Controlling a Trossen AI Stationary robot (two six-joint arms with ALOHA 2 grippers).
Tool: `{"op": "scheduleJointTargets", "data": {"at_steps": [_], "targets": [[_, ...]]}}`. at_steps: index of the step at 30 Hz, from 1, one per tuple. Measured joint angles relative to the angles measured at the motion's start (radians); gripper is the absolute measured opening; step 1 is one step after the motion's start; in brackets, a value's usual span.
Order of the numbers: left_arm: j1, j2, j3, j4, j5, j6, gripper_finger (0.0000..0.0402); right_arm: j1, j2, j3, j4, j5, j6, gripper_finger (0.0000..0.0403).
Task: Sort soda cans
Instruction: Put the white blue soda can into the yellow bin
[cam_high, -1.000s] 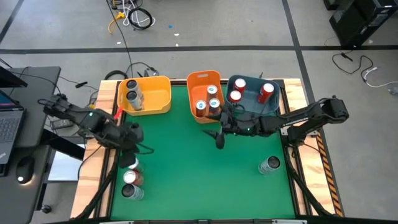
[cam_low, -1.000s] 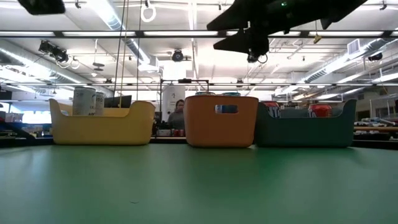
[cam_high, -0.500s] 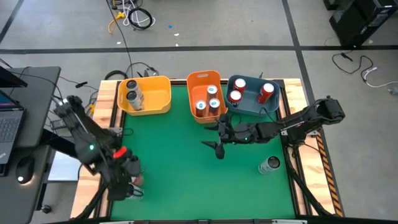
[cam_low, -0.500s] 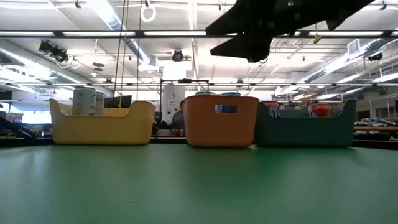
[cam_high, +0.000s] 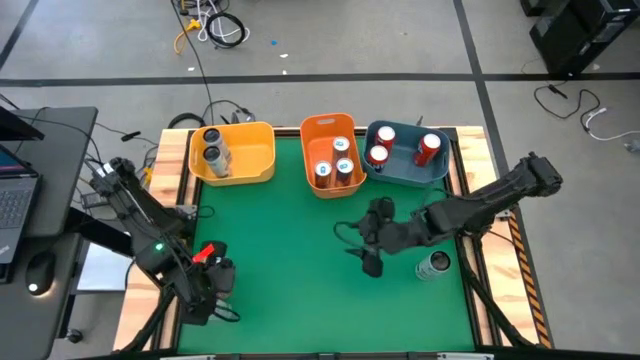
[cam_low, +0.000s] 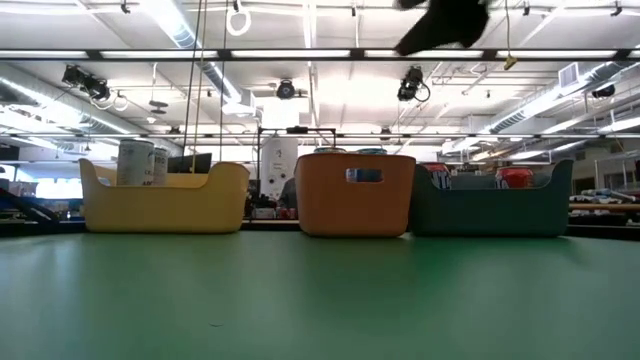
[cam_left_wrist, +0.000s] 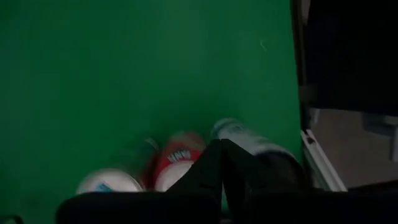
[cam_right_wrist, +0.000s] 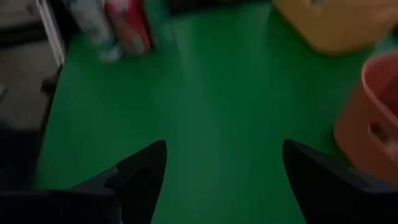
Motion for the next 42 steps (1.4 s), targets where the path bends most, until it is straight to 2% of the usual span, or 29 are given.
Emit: {"op": "scheduleJointTargets", "data": {"at_steps": [4,9,13,16,23,32,38,42], "targets": [[0.043,-0.001,0.0,0.067,-0.003,0.102,0.0003,0.074,0.006,0.186,-0.396,-0.013,0.185,0.0317],[0.087,-0.003,0.0,0.126,-0.003,0.243,0.0003,0.148,0.011,0.339,-0.805,-0.103,0.459,0.0338],[0.137,-0.019,0.0,0.137,-0.011,0.329,0.0003,0.202,0.011,0.383,-1.056,-0.159,0.668,0.0351],[0.17,-0.03,-0.005,0.159,-0.018,0.394,0.0002,0.234,0.011,0.377,-1.173,-0.205,0.774,0.0353],[0.211,-0.044,-0.011,0.178,-0.014,0.485,0.0001,0.264,0.011,0.324,-1.179,-0.337,0.902,0.0353],[0.224,-0.044,-0.011,0.165,-0.041,0.551,0.0001,0.266,0.011,0.207,-1.155,-0.488,0.915,0.0353],[0.265,-0.079,-0.013,0.145,-0.049,0.561,0.0001,0.269,0.011,0.127,-1.02,-0.506,0.883,0.0351],[0.291,-0.145,-0.013,0.183,-0.05,0.597,0.0,0.269,0.011,0.071,-0.954,-0.533,0.879,0.033]]}}
